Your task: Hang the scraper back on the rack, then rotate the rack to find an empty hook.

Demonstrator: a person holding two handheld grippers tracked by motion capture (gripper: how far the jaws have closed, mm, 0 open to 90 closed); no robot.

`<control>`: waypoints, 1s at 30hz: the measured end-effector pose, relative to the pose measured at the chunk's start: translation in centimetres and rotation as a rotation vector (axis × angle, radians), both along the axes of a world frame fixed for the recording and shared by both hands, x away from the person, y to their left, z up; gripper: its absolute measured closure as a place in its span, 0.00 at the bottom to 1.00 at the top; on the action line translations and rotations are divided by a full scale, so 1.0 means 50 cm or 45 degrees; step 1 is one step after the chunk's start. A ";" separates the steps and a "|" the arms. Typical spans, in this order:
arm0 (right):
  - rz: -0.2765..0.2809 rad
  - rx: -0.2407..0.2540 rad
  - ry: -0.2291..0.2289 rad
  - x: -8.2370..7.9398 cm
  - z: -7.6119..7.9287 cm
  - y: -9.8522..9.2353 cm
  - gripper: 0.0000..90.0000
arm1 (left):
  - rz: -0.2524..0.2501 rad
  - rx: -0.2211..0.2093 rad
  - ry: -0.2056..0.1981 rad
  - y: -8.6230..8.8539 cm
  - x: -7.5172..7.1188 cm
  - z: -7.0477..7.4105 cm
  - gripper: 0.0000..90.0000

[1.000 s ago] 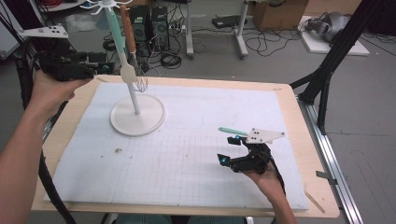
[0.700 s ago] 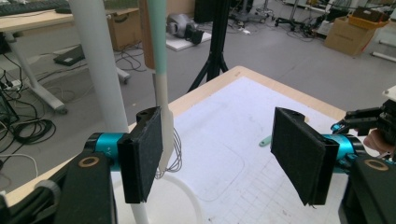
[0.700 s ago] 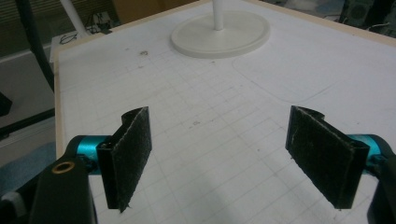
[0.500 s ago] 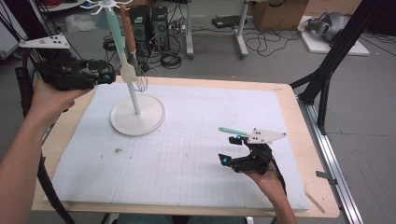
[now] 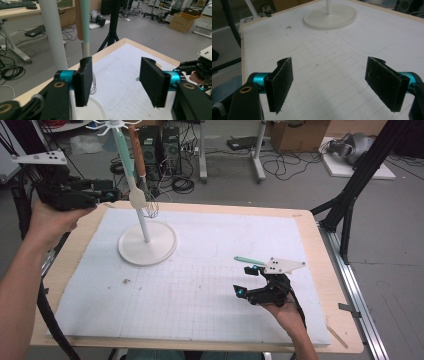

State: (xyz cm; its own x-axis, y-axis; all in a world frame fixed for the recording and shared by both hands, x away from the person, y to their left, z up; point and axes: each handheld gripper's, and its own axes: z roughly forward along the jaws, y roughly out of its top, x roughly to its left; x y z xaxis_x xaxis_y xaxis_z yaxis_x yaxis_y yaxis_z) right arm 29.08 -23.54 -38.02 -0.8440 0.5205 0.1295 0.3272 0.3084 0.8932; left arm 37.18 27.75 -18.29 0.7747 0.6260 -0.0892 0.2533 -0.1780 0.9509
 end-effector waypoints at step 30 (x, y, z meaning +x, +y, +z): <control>-0.025 0.017 0.011 0.007 -0.002 -0.012 0.24 | -0.063 -0.093 -0.076 0.007 0.063 0.098 0.99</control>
